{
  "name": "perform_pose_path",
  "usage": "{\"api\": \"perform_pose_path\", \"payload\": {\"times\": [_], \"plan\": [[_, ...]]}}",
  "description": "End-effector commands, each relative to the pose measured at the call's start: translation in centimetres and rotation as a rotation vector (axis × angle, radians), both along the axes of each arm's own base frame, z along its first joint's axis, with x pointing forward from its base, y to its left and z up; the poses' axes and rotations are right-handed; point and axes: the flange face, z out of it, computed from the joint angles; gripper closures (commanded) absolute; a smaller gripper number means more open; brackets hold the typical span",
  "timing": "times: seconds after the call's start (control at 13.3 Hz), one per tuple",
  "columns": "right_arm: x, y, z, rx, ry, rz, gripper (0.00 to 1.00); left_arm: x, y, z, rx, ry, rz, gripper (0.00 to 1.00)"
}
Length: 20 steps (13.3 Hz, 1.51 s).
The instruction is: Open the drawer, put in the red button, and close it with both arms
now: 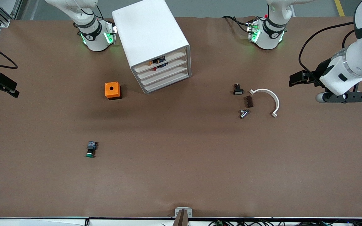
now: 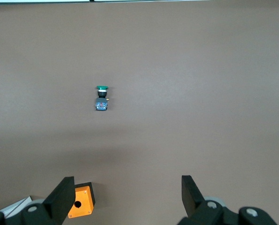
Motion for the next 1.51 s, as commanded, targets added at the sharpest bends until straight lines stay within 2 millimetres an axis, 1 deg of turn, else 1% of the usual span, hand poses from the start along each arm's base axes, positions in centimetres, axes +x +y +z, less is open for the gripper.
{"api": "perform_pose_path", "payload": {"times": [0.0, 0.08, 0.23, 0.3, 0.45, 0.6, 0.68, 0.83, 1.05, 1.28, 1.43], "plan": [[-0.7, 0.1, 0.4, -0.003, -0.004, -0.009, 0.0, -1.0, 1.0, -0.9, 0.032, -0.027, -0.028, 0.0], [-0.7, 0.1, 0.4, -0.003, -0.005, -0.009, 0.0, -1.4, 1.0, -1.0, 0.032, -0.041, -0.029, 0.0], [-0.7, 0.1, 0.4, -0.003, -0.005, -0.009, 0.0, -2.2, 2.0, -2.2, 0.033, -0.065, -0.029, 0.0], [-0.7, 0.1, 0.4, -0.003, -0.005, -0.009, 0.0, -2.9, 2.7, -2.9, 0.031, -0.088, -0.031, 0.0], [-0.7, 0.1, 0.4, -0.003, -0.005, -0.009, 0.0, -4.2, 3.1, -3.7, 0.03, -0.131, -0.026, 0.0], [-0.7, 0.1, 0.4, -0.003, -0.005, -0.009, 0.0, -4.0, 3.7, -3.4, 0.029, -0.158, -0.014, 0.0], [-0.7, 0.1, 0.4, -0.003, -0.005, -0.009, 0.0, -3.7, 4.3, -2.9, 0.029, -0.174, -0.008, 0.0], [-0.7, 0.1, 0.4, -0.003, -0.005, -0.009, 0.0, -3.1, 6.6, -0.6, 0.024, -0.215, -0.019, 0.0], [-0.7, 0.1, 0.4, -0.003, -0.005, -0.009, 0.0, -3.0, 8.0, 2.3, 0.024, -0.228, -0.011, 0.0], [-0.7, 0.1, 0.4, -0.003, -0.005, -0.009, 0.0, -2.5, 8.0, 4.8, 0.023, -0.278, 0.0, 0.0], [-0.7, 0.1, 0.4, -0.003, -0.005, -0.009, 0.0, -2.5, 7.8, 5.6, 0.023, -0.291, -0.005, 0.0]]}}
